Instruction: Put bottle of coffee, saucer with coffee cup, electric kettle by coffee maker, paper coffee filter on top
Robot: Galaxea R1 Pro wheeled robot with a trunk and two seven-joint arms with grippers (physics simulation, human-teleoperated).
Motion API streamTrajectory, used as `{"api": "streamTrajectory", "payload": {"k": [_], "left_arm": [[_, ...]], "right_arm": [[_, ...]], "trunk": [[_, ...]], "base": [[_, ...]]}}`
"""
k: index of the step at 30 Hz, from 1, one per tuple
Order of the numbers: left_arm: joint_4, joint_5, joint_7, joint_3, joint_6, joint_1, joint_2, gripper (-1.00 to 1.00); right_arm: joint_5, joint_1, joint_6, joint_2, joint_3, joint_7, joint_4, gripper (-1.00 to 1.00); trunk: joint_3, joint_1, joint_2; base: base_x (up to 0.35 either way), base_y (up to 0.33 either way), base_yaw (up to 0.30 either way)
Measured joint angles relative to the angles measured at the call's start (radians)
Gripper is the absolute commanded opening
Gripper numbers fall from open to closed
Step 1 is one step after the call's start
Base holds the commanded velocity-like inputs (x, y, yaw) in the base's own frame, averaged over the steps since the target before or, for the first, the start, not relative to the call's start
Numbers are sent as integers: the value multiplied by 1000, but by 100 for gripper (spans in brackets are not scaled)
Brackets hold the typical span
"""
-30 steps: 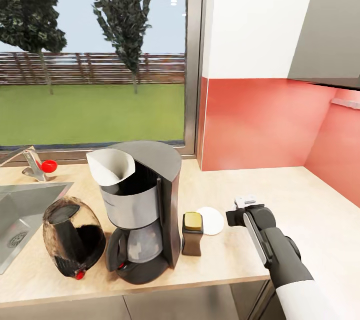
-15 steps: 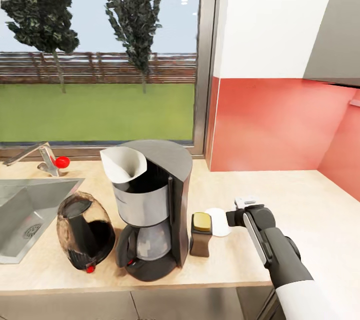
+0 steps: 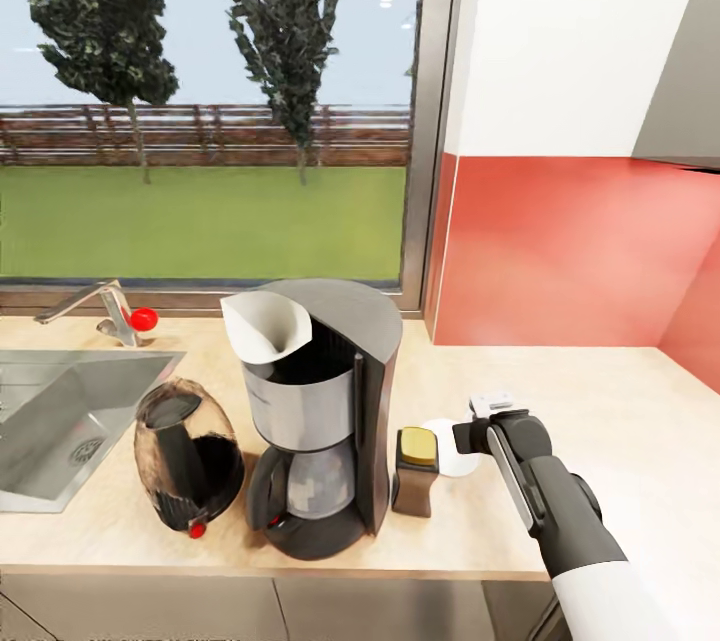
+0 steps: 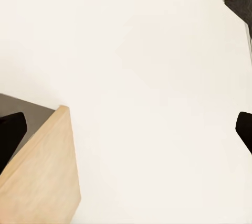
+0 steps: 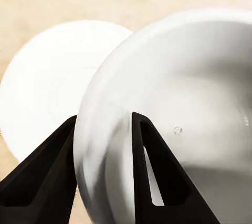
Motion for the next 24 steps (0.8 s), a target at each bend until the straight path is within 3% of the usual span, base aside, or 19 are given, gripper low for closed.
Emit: {"api": "streamTrajectory", "payload": {"k": [9, 24], "left_arm": [[0, 1, 1, 0, -1, 0, 0, 100], [0, 2, 1, 0, -4, 0, 0, 100]], "right_arm": [[0, 0, 0, -4, 0, 1, 4, -100], [1, 2, 0, -4, 1, 3, 34, -100]], "trunk": [[-4, 0, 0], [-4, 0, 0]], "base": [[119, 0, 54], [8, 0, 0]]}}
